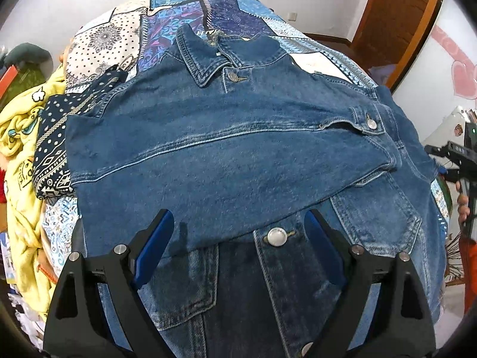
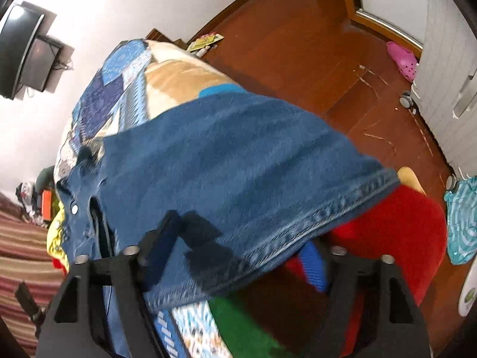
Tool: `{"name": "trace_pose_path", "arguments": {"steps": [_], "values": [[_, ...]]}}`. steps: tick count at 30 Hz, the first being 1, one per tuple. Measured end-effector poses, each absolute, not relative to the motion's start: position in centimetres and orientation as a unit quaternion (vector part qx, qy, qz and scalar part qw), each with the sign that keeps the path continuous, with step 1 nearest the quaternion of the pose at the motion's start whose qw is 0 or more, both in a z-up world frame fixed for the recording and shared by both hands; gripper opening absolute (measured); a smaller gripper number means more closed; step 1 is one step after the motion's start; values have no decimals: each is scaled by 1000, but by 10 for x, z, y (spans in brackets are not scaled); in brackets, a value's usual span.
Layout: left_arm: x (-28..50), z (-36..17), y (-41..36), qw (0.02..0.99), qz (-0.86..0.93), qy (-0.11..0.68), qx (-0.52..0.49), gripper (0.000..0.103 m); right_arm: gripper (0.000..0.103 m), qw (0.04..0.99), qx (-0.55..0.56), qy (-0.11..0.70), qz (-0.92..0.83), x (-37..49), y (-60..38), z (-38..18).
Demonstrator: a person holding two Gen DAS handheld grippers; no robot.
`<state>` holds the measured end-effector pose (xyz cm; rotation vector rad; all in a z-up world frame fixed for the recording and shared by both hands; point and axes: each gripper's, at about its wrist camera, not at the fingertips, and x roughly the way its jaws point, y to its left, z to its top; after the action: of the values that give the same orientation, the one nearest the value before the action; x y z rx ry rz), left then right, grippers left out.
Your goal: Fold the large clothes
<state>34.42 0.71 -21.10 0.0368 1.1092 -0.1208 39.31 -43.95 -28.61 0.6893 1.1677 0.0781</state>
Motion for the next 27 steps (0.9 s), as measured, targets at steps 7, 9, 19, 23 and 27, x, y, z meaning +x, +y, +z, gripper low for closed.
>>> {"name": "trace_pose_path", "arguments": {"steps": [7, 9, 19, 23, 27], "values": [[335, -208, 10, 853, -50, 519, 30, 89, 16, 794, 336, 507, 0, 397, -448, -270], [332, -206, 12, 854, -50, 517, 28, 89, 12, 814, 308, 493, 1, 399, -440, -253], [314, -202, 30, 859, -44, 509, 11, 89, 9, 891, 209, 391, 97, 403, -368, -143], [305, -196, 42, 865, -37, 501, 5, 89, 9, 897, 174, 374, 157, 400, -316, -119], [300, -193, 53, 866, -36, 498, -20, 89, 9, 891, 141, 377, 208, 392, -264, -119]]}}
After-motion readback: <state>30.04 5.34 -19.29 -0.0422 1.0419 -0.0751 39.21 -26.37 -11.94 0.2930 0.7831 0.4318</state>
